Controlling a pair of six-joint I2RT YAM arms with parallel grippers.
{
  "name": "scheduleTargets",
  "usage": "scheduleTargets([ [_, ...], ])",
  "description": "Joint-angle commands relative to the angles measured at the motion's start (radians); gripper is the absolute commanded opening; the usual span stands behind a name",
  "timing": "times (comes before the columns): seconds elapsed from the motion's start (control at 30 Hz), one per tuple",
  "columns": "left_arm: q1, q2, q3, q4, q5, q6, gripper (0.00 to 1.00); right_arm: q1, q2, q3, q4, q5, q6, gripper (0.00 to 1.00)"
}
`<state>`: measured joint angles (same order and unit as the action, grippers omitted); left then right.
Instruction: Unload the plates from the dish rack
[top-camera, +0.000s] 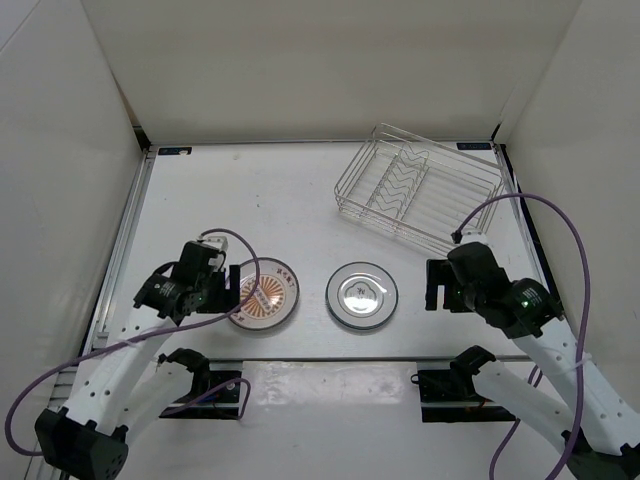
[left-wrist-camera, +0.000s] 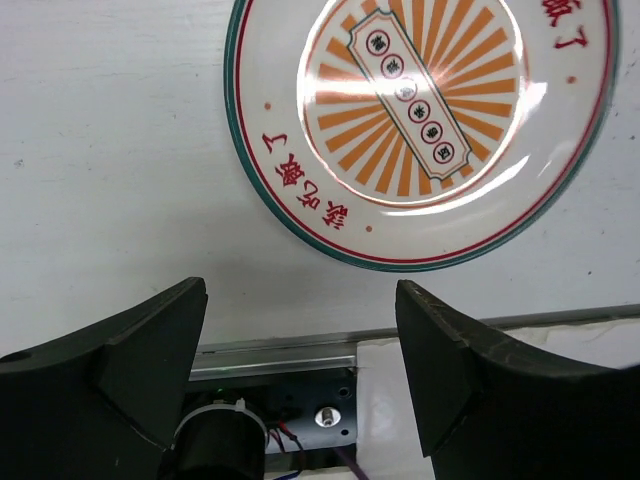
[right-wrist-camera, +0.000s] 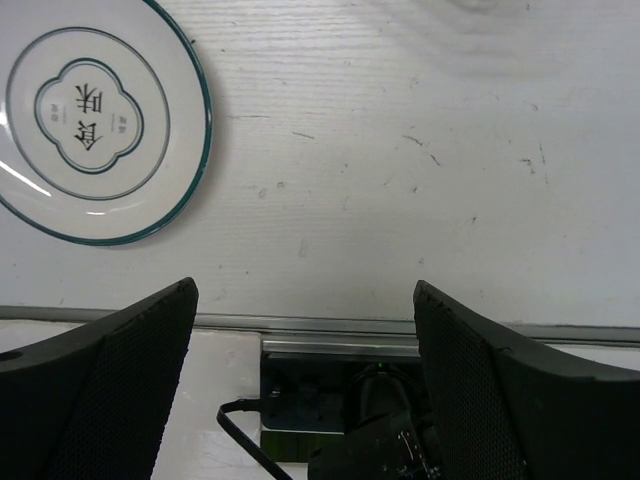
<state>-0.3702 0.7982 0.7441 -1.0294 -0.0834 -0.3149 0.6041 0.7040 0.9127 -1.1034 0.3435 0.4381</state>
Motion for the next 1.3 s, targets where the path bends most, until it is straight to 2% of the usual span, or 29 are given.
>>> scheduleTargets([
  [0.0, -0.045, 0.004, -0.005, 0.002, -0.062, 0.023, 0.87, -0.001, 0.009, 0.017, -0.039, 0.057, 0.024, 0.90],
  [0.17, -0.050, 0.016, 0.009, -0.018, -0.052, 0.020, 0.87, 0.000, -0.034, -0.024, -0.004, 0.029, 0.027, 0.90],
  [0.37, -0.050, -0.076, -0.021, 0.028, -0.023, 0.042, 0.87, -0.001, -0.046, -0.012, -0.027, 0.064, 0.030, 0.90],
  [0.6, -0.052, -0.149, -0.038, 0.063, 0.005, 0.042, 0.87, 0.002, -0.148, -0.081, 0.017, 0.235, 0.043, 0.90],
  [0.9, -0.052, -0.145, -0.023, 0.043, 0.014, 0.022, 0.88, 0.000, -0.195, -0.127, 0.047, 0.203, 0.036, 0.90],
  [1.27, -0.050, -0.246, -0.040, 0.057, -0.013, 0.002, 0.93, -0.001, -0.207, -0.152, 0.059, 0.222, 0.040, 0.90],
])
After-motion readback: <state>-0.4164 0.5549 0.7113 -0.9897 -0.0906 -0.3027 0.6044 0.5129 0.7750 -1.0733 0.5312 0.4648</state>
